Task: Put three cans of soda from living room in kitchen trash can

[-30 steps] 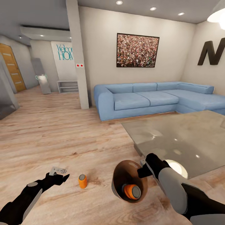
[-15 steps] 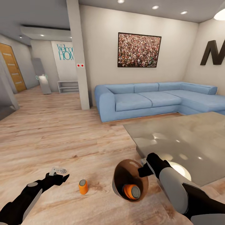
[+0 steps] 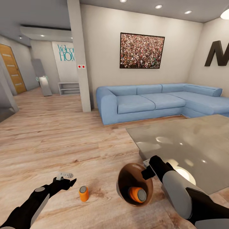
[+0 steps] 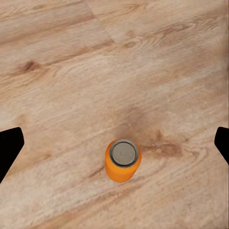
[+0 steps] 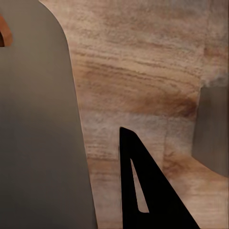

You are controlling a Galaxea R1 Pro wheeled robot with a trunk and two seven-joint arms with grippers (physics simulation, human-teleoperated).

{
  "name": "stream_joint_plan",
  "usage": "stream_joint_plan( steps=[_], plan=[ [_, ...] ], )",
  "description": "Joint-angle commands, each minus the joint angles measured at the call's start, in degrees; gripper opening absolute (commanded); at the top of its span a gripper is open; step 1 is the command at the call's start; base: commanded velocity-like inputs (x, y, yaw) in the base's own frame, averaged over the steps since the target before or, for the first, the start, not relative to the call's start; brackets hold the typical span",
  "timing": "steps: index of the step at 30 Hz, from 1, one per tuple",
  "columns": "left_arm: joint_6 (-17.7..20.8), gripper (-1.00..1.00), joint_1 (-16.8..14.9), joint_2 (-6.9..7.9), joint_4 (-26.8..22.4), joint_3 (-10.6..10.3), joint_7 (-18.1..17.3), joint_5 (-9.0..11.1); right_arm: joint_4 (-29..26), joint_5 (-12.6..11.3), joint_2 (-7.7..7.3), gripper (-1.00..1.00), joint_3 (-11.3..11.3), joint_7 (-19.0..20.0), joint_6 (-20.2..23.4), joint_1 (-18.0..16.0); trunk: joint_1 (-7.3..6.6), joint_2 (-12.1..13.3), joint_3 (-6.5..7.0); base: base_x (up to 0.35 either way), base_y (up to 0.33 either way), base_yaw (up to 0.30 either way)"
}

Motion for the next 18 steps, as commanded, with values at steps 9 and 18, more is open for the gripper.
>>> stream_joint_plan(
  steps=[9,18],
  plan=[
    [-0.01,1.00,0.00,-0.09,0.01,0.00,0.00,-0.01,-0.01,3.18,0.00,-1.00,-0.05,1.22,0.10,-0.03,0.00,0.00,0.01,0.000,0.000,0.000],
    [0.17,1.00,-0.03,-0.42,-0.05,0.20,-0.35,-0.04,-0.01,7.34,0.66,-1.00,0.06,0.76,0.68,-0.30,0.00,0.00,0.01,0.000,0.000,0.000]
  ],
)
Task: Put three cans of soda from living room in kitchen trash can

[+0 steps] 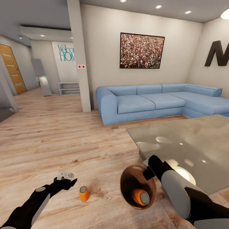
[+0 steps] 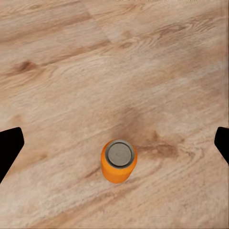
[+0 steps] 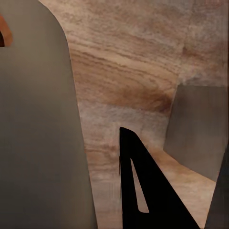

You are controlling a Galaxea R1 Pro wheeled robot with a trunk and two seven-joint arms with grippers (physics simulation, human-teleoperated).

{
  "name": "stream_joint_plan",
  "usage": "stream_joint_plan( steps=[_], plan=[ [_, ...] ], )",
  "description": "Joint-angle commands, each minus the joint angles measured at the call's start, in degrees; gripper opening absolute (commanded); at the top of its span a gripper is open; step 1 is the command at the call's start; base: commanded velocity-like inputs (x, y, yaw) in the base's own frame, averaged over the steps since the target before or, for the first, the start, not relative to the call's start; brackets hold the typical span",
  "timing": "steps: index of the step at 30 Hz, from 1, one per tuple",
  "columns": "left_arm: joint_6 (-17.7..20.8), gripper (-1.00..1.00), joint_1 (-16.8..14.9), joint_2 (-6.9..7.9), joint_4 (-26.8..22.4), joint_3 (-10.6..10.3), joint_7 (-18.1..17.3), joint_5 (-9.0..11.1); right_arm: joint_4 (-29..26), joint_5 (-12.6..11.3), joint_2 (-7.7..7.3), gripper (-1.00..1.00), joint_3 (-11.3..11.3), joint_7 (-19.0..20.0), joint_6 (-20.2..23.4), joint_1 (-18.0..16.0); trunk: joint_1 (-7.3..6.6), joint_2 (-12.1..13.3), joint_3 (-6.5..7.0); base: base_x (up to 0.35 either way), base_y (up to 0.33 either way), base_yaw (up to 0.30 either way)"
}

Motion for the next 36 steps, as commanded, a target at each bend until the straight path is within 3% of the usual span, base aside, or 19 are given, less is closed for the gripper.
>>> stream_joint_plan(
  steps=[1,9,10,36],
  plan=[
    [0.01,1.00,-0.02,-0.33,-0.01,0.04,-0.09,0.00,-0.01,-0.24,0.20,-1.00,-0.29,0.33,0.31,-0.06,0.00,0.00,0.01,0.000,0.000,0.000],
    [0.08,1.00,-0.02,-1.12,-0.01,0.19,-0.32,-0.19,-0.10,0.88,0.79,-1.00,-0.78,1.68,2.49,-0.21,0.00,0.00,0.01,0.000,0.000,0.000],
    [0.08,1.00,-0.02,-1.14,-0.01,0.19,-0.32,-0.20,-0.10,-16.95,0.82,-1.00,-1.58,1.72,4.77,-0.21,0.00,0.00,0.01,0.000,0.000,0.000],
    [0.00,1.00,-0.05,-1.22,0.69,0.11,-0.33,-0.25,-0.57,-16.96,0.84,-1.00,-1.52,1.87,4.93,-0.23,0.00,0.00,0.01,0.000,0.000,0.000]
  ],
)
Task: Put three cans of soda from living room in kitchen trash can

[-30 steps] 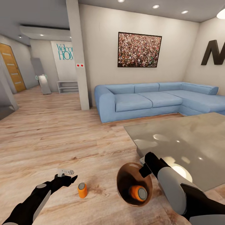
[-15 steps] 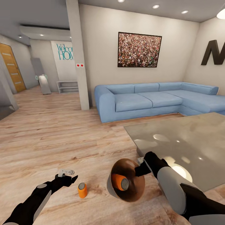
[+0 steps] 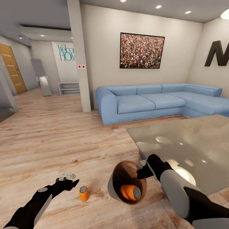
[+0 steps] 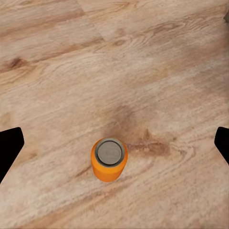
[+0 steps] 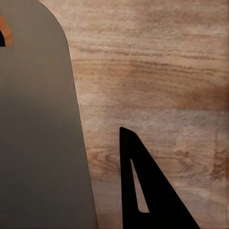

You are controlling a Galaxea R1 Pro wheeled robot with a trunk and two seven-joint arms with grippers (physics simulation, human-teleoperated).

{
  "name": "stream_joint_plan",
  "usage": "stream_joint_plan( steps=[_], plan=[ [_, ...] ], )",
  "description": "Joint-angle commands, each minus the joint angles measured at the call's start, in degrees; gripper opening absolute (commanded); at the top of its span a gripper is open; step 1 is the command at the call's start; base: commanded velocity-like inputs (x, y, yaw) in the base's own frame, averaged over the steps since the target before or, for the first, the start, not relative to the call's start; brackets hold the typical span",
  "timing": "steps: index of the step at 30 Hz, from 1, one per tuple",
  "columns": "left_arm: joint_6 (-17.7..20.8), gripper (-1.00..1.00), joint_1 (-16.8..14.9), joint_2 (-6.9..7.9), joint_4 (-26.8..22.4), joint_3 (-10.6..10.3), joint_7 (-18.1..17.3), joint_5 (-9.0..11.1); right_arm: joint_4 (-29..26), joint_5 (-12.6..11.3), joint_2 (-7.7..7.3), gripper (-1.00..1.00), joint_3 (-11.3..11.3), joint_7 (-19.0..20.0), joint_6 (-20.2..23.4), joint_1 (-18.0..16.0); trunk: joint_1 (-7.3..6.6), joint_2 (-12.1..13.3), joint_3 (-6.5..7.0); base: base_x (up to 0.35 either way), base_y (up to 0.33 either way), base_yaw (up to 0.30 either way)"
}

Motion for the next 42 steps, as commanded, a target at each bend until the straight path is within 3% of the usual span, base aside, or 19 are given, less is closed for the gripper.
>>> stream_joint_plan(
  steps=[1,42],
  plan=[
    [-0.01,1.00,-0.01,0.00,0.01,0.00,0.00,0.00,-0.01,-1.38,0.01,-1.00,-0.47,-0.01,0.27,-0.03,-0.01,0.00,0.01,0.000,0.000,0.000],
    [-0.46,1.00,0.01,-0.02,0.11,-0.08,0.08,-0.07,-0.06,-1.47,-0.08,-1.00,-0.70,-0.08,0.52,-0.03,-0.01,0.00,0.01,0.000,0.035,0.000]
  ],
)
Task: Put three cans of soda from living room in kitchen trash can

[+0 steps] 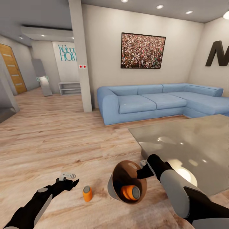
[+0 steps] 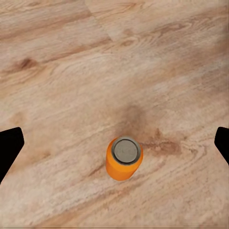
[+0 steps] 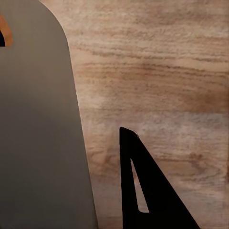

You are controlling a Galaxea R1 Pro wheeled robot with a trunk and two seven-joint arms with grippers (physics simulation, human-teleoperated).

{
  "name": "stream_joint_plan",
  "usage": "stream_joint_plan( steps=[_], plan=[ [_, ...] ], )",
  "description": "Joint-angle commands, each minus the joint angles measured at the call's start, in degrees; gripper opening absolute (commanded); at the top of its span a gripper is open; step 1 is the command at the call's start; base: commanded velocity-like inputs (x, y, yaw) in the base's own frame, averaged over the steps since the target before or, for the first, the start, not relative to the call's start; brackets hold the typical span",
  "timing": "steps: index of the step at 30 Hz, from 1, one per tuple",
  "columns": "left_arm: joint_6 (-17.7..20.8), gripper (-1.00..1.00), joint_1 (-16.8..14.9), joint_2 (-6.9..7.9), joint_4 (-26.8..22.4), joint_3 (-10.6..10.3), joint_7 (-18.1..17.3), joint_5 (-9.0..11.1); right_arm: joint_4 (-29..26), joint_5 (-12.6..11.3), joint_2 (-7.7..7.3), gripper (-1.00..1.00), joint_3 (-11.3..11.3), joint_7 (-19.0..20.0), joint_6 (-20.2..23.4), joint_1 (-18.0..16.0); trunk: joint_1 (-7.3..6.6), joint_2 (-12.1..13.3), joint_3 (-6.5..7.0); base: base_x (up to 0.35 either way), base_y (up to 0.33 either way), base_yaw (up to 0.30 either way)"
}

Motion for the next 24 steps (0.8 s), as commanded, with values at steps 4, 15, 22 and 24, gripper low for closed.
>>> stream_joint_plan(
  steps=[4,15,22,24],
  plan=[
    [-0.20,1.00,0.00,-0.03,0.01,0.00,0.01,0.02,0.01,-1.19,0.00,-1.00,-0.39,-0.03,0.30,-0.02,-0.01,-0.01,0.01,-0.241,0.000,0.000],
    [-0.25,1.00,-0.02,-0.06,0.01,0.00,0.01,0.03,0.01,-1.17,0.00,-1.00,-0.46,-0.11,0.34,0.04,-0.01,-0.01,0.01,-0.311,0.000,0.000],
    [-0.25,1.00,-0.03,-0.06,0.01,-0.01,0.01,0.03,0.01,-1.18,0.00,-1.00,-0.60,-0.16,0.38,0.06,-0.01,-0.01,0.01,-0.323,0.000,0.000],
    [-0.25,1.00,-0.02,-0.06,0.01,-0.01,0.01,0.04,0.01,-1.18,0.00,-1.00,-0.69,-0.22,0.44,0.06,-0.01,-0.01,0.01,-0.324,0.000,-0.002]
  ],
)
